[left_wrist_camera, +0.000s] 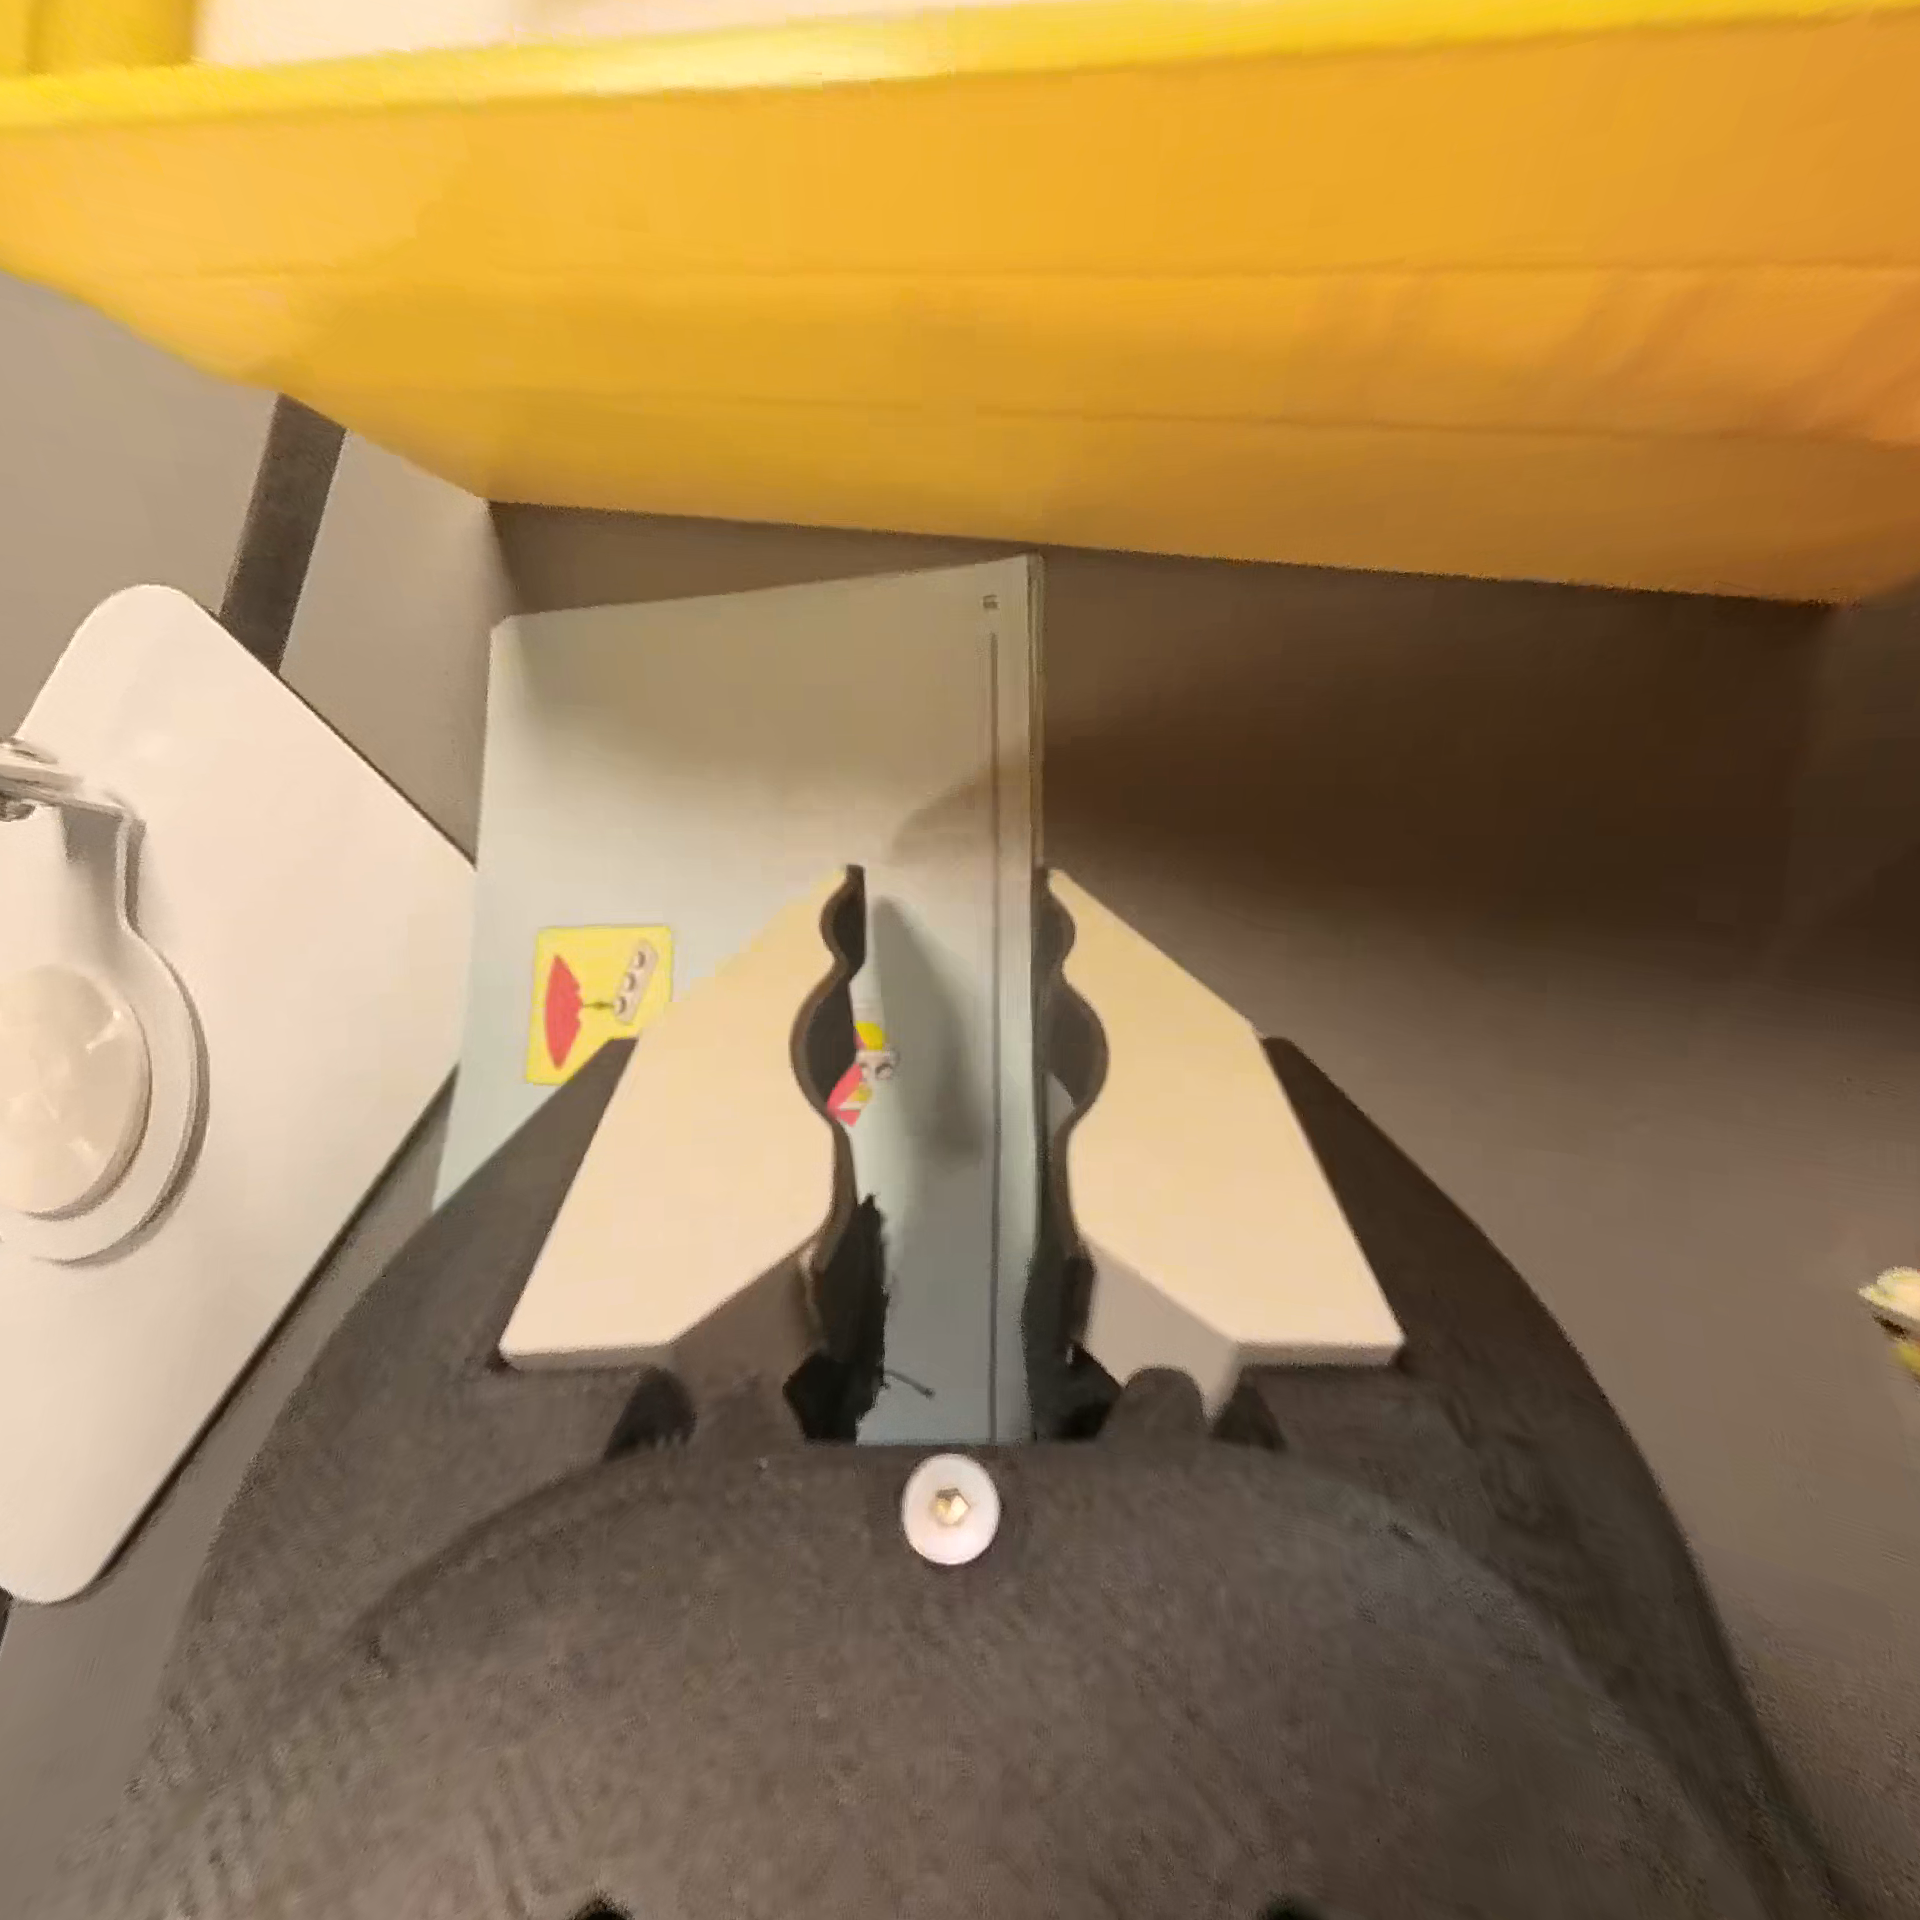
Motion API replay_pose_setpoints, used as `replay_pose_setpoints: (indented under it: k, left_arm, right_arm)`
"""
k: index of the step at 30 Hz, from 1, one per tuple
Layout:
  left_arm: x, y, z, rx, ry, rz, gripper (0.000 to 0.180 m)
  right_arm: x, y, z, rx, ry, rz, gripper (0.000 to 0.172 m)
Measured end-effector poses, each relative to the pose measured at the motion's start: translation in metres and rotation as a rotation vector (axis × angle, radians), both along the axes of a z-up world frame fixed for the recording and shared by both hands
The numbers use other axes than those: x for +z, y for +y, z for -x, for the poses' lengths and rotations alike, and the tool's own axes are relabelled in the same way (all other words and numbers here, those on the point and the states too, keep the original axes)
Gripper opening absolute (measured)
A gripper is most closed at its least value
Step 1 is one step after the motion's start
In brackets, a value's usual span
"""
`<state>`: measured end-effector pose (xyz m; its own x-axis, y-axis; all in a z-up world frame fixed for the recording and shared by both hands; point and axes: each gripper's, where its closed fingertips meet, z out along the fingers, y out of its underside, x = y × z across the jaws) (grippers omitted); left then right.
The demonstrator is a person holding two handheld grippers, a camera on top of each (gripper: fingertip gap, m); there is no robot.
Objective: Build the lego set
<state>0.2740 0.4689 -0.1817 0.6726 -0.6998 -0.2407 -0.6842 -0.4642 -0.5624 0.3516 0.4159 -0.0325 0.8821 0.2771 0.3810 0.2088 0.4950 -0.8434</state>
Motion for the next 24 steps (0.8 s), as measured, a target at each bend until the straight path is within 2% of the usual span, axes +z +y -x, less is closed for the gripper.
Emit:
replay_pose_setpoints:
  k: [7,15,18,24]
  left_arm:
    - [0.002,0.013,0.001,0.085,0.033,-0.023,0.050]
    - [0.002,0.012,0.019,0.215,-0.063,0.066,0.056]
    - [0.000,0.010,0.030,0.259,-0.033,0.097,0.058]
    - [0.005,0.004,0.062,0.292,0.129,0.050,0.060]
  right_arm:
    - [0.000,0.000,0.000,0.002,0.002,0.000,0.009]
    - [0.001,0.000,0.000,0.003,0.001,-0.003,0.009]
    - [0.001,0.000,0.000,0.003,0.001,-0.003,0.009]
    - [0.001,-0.001,0.001,0.004,-0.003,-0.003,0.009]
